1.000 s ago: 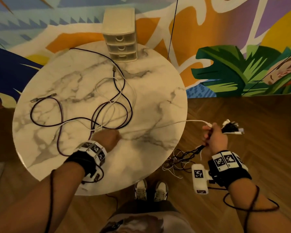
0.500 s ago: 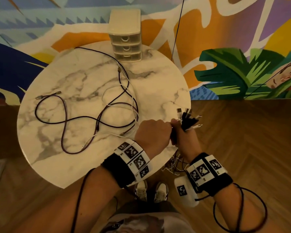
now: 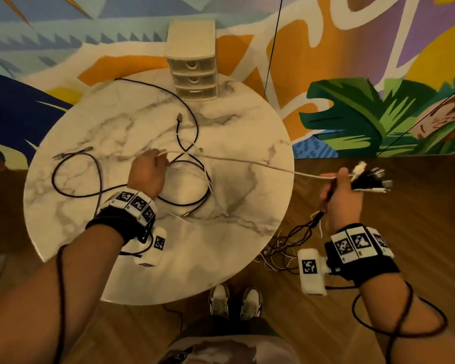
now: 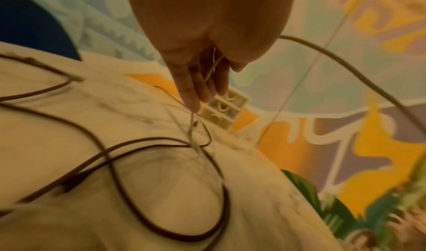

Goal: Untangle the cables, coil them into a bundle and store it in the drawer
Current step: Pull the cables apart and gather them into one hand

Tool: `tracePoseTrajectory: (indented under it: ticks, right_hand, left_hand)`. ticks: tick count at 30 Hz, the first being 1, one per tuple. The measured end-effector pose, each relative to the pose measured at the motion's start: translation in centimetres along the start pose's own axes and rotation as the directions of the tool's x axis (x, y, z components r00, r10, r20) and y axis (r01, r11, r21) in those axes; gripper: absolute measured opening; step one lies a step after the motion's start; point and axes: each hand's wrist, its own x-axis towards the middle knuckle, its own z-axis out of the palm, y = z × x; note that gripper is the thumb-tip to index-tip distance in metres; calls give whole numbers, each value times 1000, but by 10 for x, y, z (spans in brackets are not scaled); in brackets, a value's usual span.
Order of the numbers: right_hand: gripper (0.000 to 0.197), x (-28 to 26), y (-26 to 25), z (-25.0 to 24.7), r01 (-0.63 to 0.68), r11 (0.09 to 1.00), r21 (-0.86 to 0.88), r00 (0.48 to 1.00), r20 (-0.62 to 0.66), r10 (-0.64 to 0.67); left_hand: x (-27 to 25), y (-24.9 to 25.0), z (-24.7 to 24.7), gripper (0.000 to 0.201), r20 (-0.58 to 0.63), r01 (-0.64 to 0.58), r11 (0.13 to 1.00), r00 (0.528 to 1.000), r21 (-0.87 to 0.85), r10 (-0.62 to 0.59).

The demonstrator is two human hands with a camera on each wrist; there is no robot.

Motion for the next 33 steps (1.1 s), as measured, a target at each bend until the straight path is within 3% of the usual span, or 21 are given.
tracePoseTrajectory:
  ticks: [4, 7, 10, 12, 14, 15, 17, 19, 22, 25, 27, 30, 33]
  right_hand:
    - [55, -16, 12, 4, -40, 975, -220, 980, 184, 81]
    - [51, -41, 2, 20, 108, 958, -267, 968, 249, -40]
    - [30, -67, -12, 41, 264, 938, -226, 875, 465, -135]
    - [23, -74, -11, 52, 320, 903, -286, 812, 574, -106]
    - [28, -70, -6, 54, 389, 798, -460, 798, 601, -43]
    - [31, -65, -4, 52, 393, 760, -518, 815, 579, -28]
    - [38, -54, -4, 44, 369, 754, -544, 841, 540, -21]
    - [40, -46, -1, 38, 356, 770, -530, 835, 550, -7]
    - [34, -49, 5, 41, 328, 767, -552, 802, 591, 82]
    - [48, -60, 12, 48, 364, 718, -594, 746, 647, 157]
    - [48, -57, 11, 46, 364, 727, -582, 781, 616, 103]
    - [34, -34, -4, 29, 213, 848, -486, 900, 435, 23]
    - [39, -9, -17, 3, 183, 835, -519, 965, 257, -51]
  left_hand:
    - [-25, 57, -2, 29, 33, -226, 934, 974, 278, 226]
    - [-48, 101, 8, 28, 128, -352, 800, 934, 486, 333]
    - [-79, 120, 28, 15, 287, -535, 667, 844, 519, 454]
    - [-91, 122, 35, 8, 326, -597, 643, 802, 481, 500]
    - [-94, 121, 42, 16, 394, -611, 630, 791, 479, 468]
    - [-94, 117, 43, 24, 421, -610, 633, 790, 477, 445]
    - [-91, 102, 44, 31, 473, -589, 685, 792, 429, 385]
    - [-87, 85, 43, 31, 515, -543, 725, 803, 424, 301]
    - [-87, 81, 44, 31, 505, -523, 731, 816, 438, 281]
    - [-87, 96, 49, 30, 464, -520, 748, 827, 413, 318]
    - [-80, 92, 52, 31, 498, -492, 779, 823, 387, 273]
    - [-58, 59, 40, 30, 600, -403, 850, 789, 339, 135]
    - [-37, 43, 17, 33, 577, -338, 922, 798, 189, 174]
